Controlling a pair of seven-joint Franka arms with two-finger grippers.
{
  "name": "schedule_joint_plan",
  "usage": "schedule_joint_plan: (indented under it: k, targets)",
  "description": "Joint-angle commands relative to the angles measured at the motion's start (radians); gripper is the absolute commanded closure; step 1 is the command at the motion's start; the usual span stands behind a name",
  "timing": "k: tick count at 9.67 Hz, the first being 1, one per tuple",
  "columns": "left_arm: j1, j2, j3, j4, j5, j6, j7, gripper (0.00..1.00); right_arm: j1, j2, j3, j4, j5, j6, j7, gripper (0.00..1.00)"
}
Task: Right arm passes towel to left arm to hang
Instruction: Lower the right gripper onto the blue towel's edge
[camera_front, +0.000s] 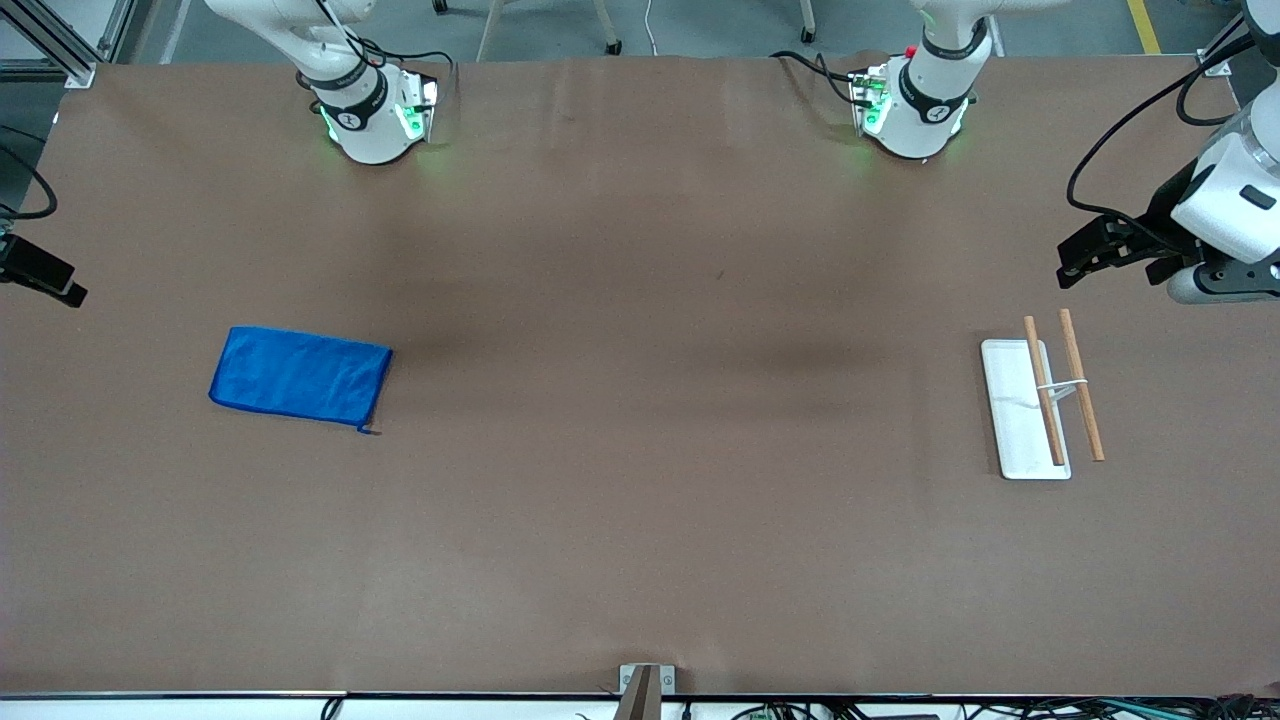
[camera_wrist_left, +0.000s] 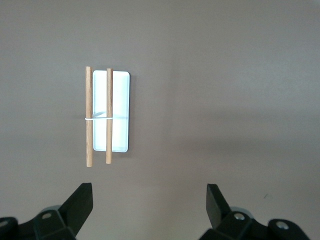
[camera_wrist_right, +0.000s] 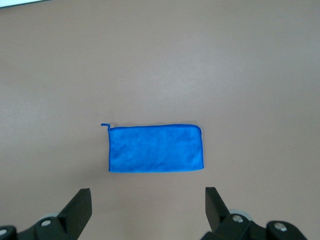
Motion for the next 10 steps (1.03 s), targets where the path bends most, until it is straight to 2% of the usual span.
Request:
schedule_joint_plan:
  k: [1,4,6,7,10]
  targets:
    - [0.000,0.012,-0.002,-0.022,-0.017,0.026,0.011,0.00,-0.002,-0.006,-0.002,-0.004,0.016,-0.004,0.013,0.00]
    - [0.001,0.014,0.000,-0.019,-0.019,0.025,0.011,0.00,-0.002,-0.004,-0.002,-0.006,0.016,-0.003,0.013,0.00]
    - [0.003,0.020,0.004,-0.012,-0.045,0.023,0.014,0.00,-0.001,-0.004,-0.003,-0.055,0.010,0.007,0.006,0.00]
    - [0.001,0.022,0.009,-0.012,-0.048,0.023,0.012,0.00,-0.005,-0.001,-0.003,-0.101,0.001,0.037,0.001,0.00]
    - [0.003,0.023,0.010,-0.010,-0.039,0.025,0.009,0.00,-0.004,0.001,-0.003,-0.370,-0.001,0.291,-0.002,0.00]
